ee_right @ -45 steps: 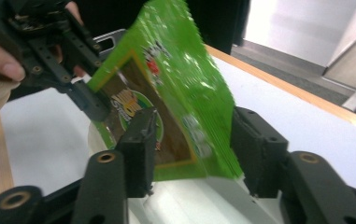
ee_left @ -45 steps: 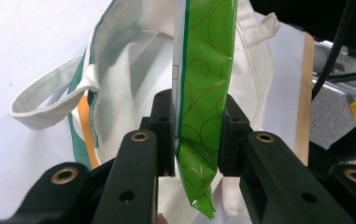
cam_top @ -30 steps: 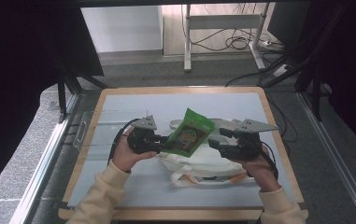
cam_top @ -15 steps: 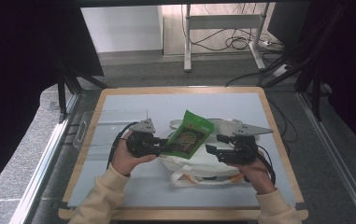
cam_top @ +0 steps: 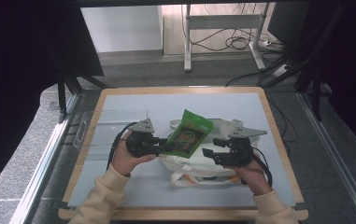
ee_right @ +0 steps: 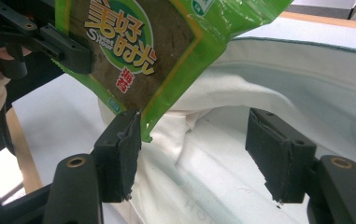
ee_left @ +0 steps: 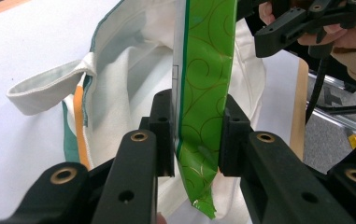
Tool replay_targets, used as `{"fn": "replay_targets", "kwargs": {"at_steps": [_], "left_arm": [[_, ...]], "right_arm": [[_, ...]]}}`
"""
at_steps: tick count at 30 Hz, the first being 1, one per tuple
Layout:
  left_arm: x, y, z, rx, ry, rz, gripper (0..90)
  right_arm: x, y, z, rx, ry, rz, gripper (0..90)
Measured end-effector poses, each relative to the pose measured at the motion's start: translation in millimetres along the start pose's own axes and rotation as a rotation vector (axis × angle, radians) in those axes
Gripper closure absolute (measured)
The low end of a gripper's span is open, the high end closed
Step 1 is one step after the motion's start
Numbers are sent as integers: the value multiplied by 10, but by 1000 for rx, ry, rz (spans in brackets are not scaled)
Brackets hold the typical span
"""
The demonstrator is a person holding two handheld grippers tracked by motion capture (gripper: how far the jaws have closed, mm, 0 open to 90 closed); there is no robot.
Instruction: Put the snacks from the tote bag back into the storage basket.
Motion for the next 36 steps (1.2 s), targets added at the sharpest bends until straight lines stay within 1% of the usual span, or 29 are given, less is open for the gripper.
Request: {"fn": "replay_targets", "kwargs": {"at_steps": [7, 11, 16, 22, 26, 29, 33, 36], "left_arm": [[-65, -6, -28, 8, -2, 1, 724], [-83, 2, -38, 11, -6, -6, 723], [-66, 29, -16, 21, 18, -33, 723], [-48, 41, -5, 25, 29, -49, 723], [-49, 44, -5, 25, 29, -50, 723], [-47, 52, 1, 24, 39, -50, 723], [-41, 76, 13, 33, 64, -67, 723], [-45, 95, 13, 35, 67, -84, 723]], "right_arm": [[-43, -36, -11, -3, 5, 26, 358], [-65, -48, -26, -1, 3, 29, 355], [-90, -70, -32, -4, 15, 45, 353], [-135, -111, -35, 5, 33, 72, 351], [-156, -123, -45, 14, 28, 73, 348], [-161, -122, -47, 12, 29, 73, 348], [-171, -130, -42, 12, 39, 79, 348], [-190, -153, -36, 18, 48, 89, 348]]}}
Point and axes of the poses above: each handheld gripper's, and its own axes: x roughly backward along the jaws, z roughly out of its top, y roughly to its right, the point moved 7 cm from there along -x, roughly forward along the jaws, and after that the axes turned 12 degrees about x, right-handed, at the moved point
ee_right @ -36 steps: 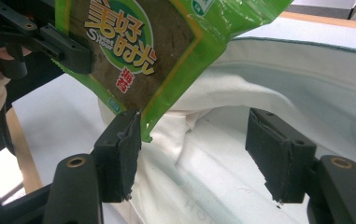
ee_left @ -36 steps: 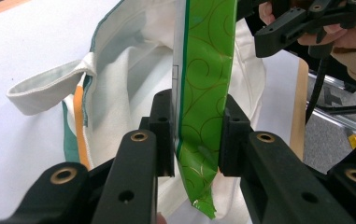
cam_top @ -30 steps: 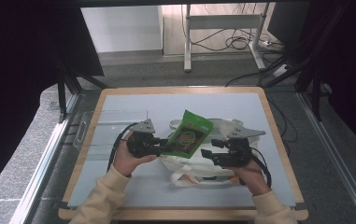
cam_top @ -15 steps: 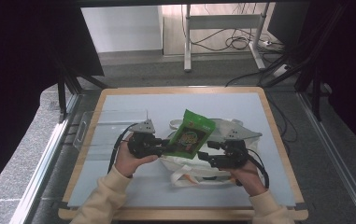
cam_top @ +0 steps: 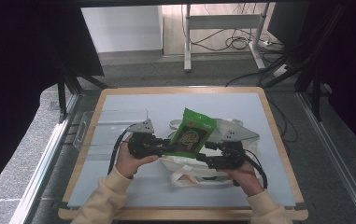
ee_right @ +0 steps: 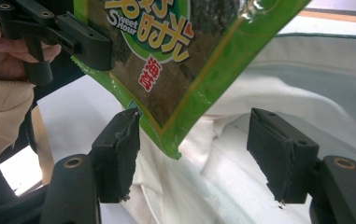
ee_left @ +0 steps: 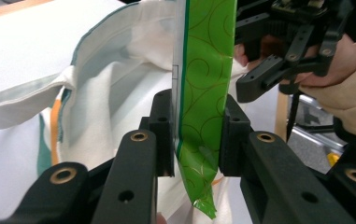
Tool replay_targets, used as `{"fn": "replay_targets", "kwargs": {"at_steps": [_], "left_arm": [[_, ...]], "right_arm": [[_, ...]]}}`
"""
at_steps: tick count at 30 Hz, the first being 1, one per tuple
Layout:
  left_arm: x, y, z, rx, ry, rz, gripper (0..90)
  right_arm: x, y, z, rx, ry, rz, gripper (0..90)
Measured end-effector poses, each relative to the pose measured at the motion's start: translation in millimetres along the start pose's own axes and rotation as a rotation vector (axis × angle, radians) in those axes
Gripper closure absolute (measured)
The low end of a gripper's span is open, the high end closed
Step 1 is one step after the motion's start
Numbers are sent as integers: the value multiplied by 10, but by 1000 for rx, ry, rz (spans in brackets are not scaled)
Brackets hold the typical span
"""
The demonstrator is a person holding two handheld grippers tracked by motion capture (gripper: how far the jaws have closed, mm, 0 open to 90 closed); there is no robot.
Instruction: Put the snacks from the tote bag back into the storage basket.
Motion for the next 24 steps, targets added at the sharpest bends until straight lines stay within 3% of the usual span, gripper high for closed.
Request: {"fn": "replay_targets", "kwargs": {"at_steps": [5, 10, 20, 24], "left_arm": [[-25, 52, -11, 1, -5, -36, 723], [-28, 79, -6, -5, 1, -46, 722], [-16, 44, -11, 0, 5, -64, 711], [-31, 16, -26, -12, -4, -42, 675]], "right_arm": [[-57, -52, 1, 16, 26, 42, 340], [-127, -76, -7, 5, 52, 83, 360], [-182, -129, 37, 20, 110, 146, 545], [-161, -129, 44, 22, 116, 168, 614]]}}
Point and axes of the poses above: each handheld gripper's, and its own axes: x roughly backward along the jaws, z roughly out of its top, y roughly to its right, the point moved 7 cm from there along -x, roughly forward along the jaws, and after that the axes turned 12 degrees about x, right-handed, at the moved point
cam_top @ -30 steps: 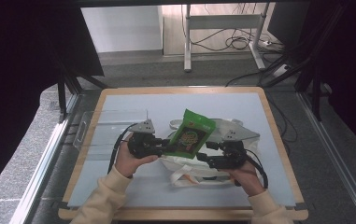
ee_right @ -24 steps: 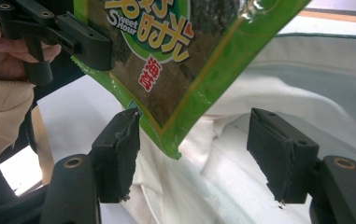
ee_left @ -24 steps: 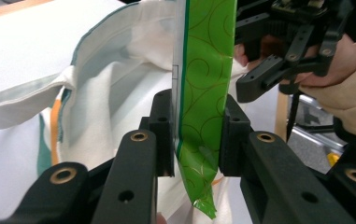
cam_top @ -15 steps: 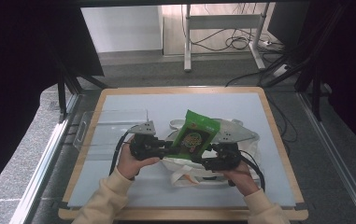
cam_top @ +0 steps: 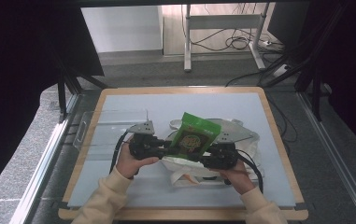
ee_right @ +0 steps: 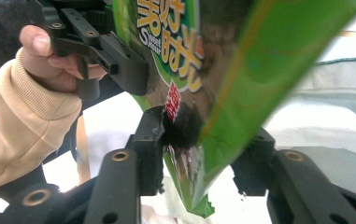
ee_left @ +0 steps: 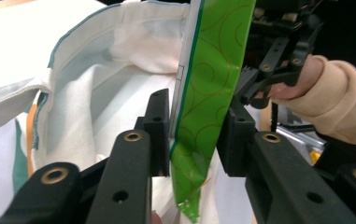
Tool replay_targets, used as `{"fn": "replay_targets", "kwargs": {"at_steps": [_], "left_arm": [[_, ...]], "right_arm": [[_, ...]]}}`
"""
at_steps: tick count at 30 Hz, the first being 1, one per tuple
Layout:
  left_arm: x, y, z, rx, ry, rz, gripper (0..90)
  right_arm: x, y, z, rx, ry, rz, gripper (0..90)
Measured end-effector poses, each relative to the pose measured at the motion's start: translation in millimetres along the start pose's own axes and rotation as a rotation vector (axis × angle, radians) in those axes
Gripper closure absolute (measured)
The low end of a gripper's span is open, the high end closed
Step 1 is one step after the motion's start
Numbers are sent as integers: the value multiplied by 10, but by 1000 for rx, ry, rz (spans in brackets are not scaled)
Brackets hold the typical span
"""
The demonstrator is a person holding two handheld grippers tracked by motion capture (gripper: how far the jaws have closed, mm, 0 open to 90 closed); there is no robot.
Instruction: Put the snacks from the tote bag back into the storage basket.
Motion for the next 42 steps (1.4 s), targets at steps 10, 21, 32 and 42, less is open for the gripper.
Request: {"fn": "replay_targets", "kwargs": {"at_steps": [10, 21, 32, 42], "left_arm": [[-36, -41, -14, -11, 1, 28, 556], [-3, -93, 0, -15, 11, 86, 469], [36, -90, 19, -34, 16, 106, 441], [81, -66, 47, -66, 19, 133, 412]], "right_arm": [[33, -21, 17, 10, 13, 51, 717], [61, -10, 14, 34, -19, 33, 721], [98, 19, -11, 74, -92, 1, 721], [164, 117, -72, 106, -184, -71, 720]]}}
Point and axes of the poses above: each handheld gripper's, and its own axes: x roughly backward along the jaws, z roughly out of its top, y roughly to its right, the point moved 7 cm from there along -x, roughly forward along the jaws, and after that the axes turned 12 degrees about x, right-handed, at the moved point
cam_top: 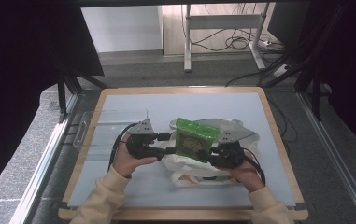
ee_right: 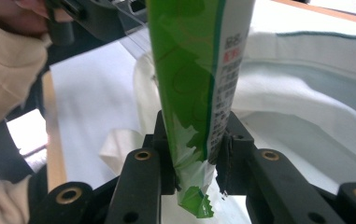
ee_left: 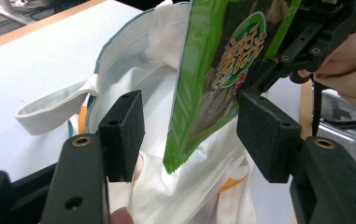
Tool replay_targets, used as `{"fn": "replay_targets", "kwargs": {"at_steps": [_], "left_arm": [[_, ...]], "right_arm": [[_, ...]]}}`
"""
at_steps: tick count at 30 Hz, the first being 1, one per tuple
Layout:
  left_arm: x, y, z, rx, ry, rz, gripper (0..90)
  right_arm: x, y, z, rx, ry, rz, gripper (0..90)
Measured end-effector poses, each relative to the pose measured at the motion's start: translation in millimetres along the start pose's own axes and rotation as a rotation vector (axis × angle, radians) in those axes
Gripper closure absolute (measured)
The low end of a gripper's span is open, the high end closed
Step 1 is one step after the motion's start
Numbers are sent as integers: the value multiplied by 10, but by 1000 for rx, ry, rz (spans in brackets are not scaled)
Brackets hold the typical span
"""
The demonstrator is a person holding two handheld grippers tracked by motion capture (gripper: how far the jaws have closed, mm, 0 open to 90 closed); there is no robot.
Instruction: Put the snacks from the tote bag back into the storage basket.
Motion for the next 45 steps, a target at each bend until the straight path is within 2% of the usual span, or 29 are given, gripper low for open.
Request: {"fn": "replay_targets", "kwargs": {"at_steps": [5, 11, 19, 25, 30, 36, 39, 42, 45], "left_arm": [[27, 0, 18, 2, 14, 8, 404], [52, -3, 66, -15, 17, 24, 396], [143, 18, 272, -45, 26, 46, 373], [181, 66, 458, -93, 0, 61, 365], [153, 100, 572, -135, -38, 47, 344], [130, 143, 677, -180, -59, 32, 317], [82, 156, 742, -208, -89, 24, 308], [11, 179, 792, -256, -152, 6, 331], [-75, 232, 773, -334, -239, -1, 368]], "right_arm": [[37, 31, -11, 15, -23, -28, 720], [78, 70, 13, 34, -42, -40, 720], [119, 123, 27, 71, -89, -29, 720], [111, 124, 21, 97, -121, -15, 720], [111, 115, 10, 104, -135, -10, 720], [105, 145, 0, 104, -144, -33, 720], [84, 125, 1, 113, -158, -32, 720], [68, 108, 14, 127, -163, -27, 720], [64, 100, 19, 128, -163, -20, 720]]}}
Point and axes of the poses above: each handheld gripper's, and its own axes: x roughly backward along the jaws, z roughly out of its top, y roughly to its right, the point moved 7 cm from there along -x, roughly forward along the jaws, and after that the axes turned 12 degrees about x, right-handed, at the moved point
